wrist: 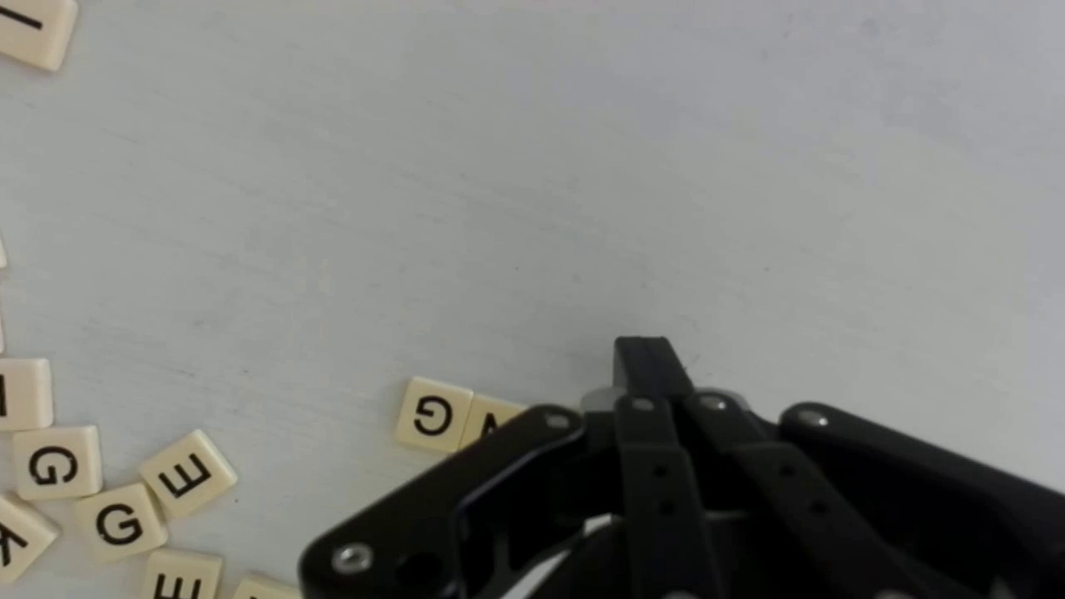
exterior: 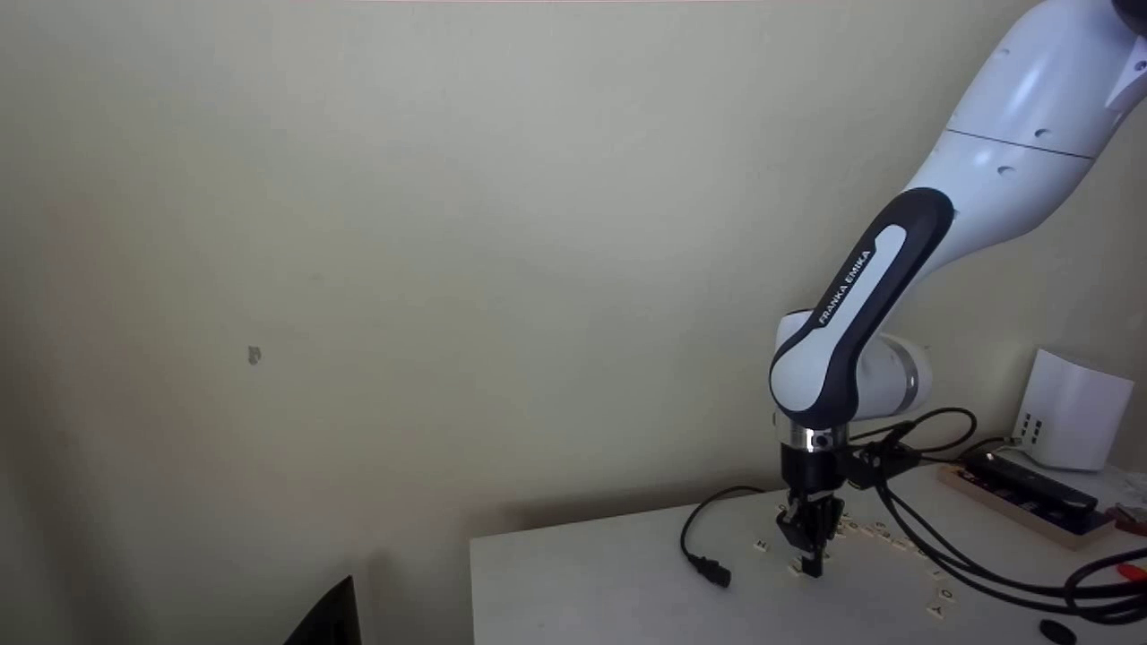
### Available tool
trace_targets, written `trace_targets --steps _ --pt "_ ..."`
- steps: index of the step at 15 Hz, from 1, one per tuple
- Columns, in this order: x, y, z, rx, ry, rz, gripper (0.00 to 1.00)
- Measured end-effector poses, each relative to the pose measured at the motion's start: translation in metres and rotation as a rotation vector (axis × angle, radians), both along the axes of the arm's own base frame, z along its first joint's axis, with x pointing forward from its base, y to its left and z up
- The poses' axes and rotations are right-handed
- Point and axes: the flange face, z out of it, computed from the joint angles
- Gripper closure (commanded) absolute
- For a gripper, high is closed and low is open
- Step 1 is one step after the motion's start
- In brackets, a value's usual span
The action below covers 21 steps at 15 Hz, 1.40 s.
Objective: Replace the first tile in the word with a new one
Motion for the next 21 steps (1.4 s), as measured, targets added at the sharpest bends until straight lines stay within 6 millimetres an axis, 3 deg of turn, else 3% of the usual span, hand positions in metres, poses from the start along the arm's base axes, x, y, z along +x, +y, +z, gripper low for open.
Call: trace_targets --steps 21 --pt "0.0073 0.0002 -0.0044 0.001 -0.019 -0.002 1.0"
